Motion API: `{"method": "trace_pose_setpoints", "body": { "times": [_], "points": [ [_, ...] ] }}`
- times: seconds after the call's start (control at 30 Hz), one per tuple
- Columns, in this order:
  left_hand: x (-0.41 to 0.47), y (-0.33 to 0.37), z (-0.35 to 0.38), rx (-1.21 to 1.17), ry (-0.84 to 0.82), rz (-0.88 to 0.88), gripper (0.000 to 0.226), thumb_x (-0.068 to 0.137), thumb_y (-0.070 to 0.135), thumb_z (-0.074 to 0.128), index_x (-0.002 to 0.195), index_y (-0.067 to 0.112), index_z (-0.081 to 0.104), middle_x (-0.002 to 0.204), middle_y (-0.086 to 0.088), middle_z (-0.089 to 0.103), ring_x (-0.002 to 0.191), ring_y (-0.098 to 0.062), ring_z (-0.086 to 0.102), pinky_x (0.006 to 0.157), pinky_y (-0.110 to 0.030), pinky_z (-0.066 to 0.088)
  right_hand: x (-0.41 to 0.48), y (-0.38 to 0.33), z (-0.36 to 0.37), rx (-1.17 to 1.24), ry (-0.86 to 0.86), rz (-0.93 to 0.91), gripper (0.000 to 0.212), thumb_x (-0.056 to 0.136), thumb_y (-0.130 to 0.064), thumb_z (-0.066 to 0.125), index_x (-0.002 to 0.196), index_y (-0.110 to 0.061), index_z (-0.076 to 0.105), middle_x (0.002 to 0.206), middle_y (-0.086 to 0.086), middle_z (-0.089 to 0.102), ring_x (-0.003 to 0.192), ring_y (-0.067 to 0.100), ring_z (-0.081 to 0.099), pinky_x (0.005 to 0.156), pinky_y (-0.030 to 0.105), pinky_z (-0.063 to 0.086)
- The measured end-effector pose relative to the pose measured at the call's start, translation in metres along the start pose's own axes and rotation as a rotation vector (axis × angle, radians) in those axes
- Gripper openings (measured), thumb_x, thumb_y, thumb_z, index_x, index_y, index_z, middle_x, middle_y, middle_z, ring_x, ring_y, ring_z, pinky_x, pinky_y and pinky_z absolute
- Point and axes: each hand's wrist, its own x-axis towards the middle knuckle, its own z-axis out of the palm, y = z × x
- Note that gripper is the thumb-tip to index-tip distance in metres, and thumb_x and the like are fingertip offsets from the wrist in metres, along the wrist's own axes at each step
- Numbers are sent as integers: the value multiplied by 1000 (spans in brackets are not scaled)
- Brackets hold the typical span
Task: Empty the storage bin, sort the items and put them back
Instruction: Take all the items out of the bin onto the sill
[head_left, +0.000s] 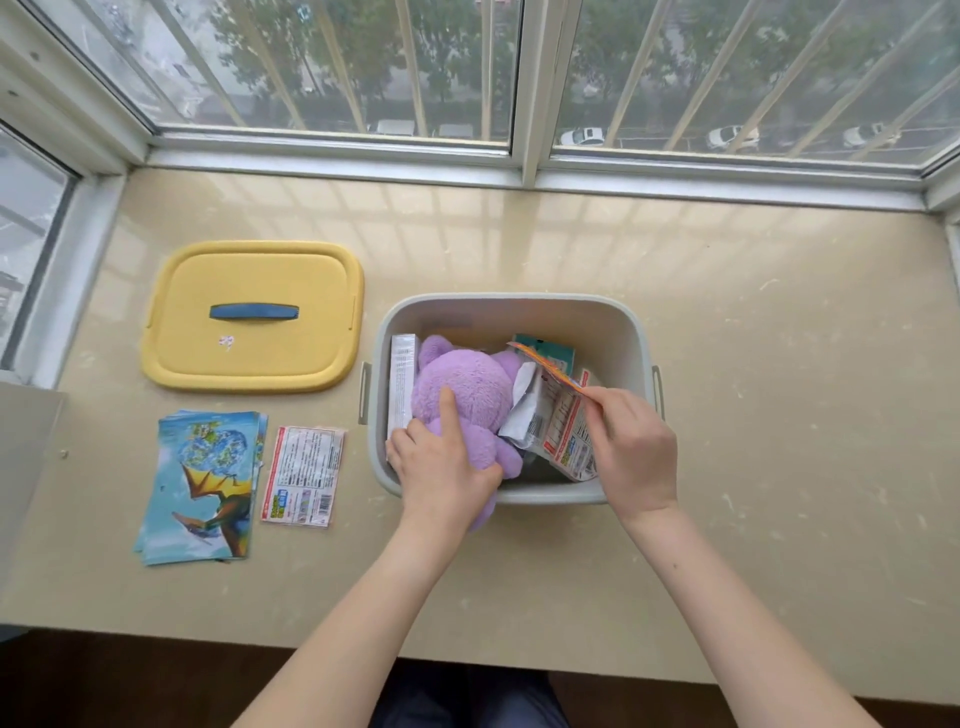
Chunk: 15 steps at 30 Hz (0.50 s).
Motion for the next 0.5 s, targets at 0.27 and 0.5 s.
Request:
{"method": "trace_pose_setpoints", "body": {
  "times": [0.27, 0.5],
  "points": [
    [-31, -29, -38, -268, 232, 79, 87, 51, 43, 64, 132, 14, 47, 92, -13, 56, 88, -31, 47, 81, -38, 39, 8, -43, -41, 58, 94, -39, 15, 92, -11, 60, 98, -6, 73, 90, 6, 72, 77, 24, 67, 70, 28, 48],
    [-85, -97, -118, -410, 410, -5, 89, 58, 55, 58, 136, 16, 41, 115, -11, 56, 107, -32, 44, 93, -43, 39, 13, -122, -86, 189, 132, -99, 12, 89, -7, 64, 97, -4, 73, 88, 4, 72, 75, 16, 64, 74, 17, 45]
  ]
}}
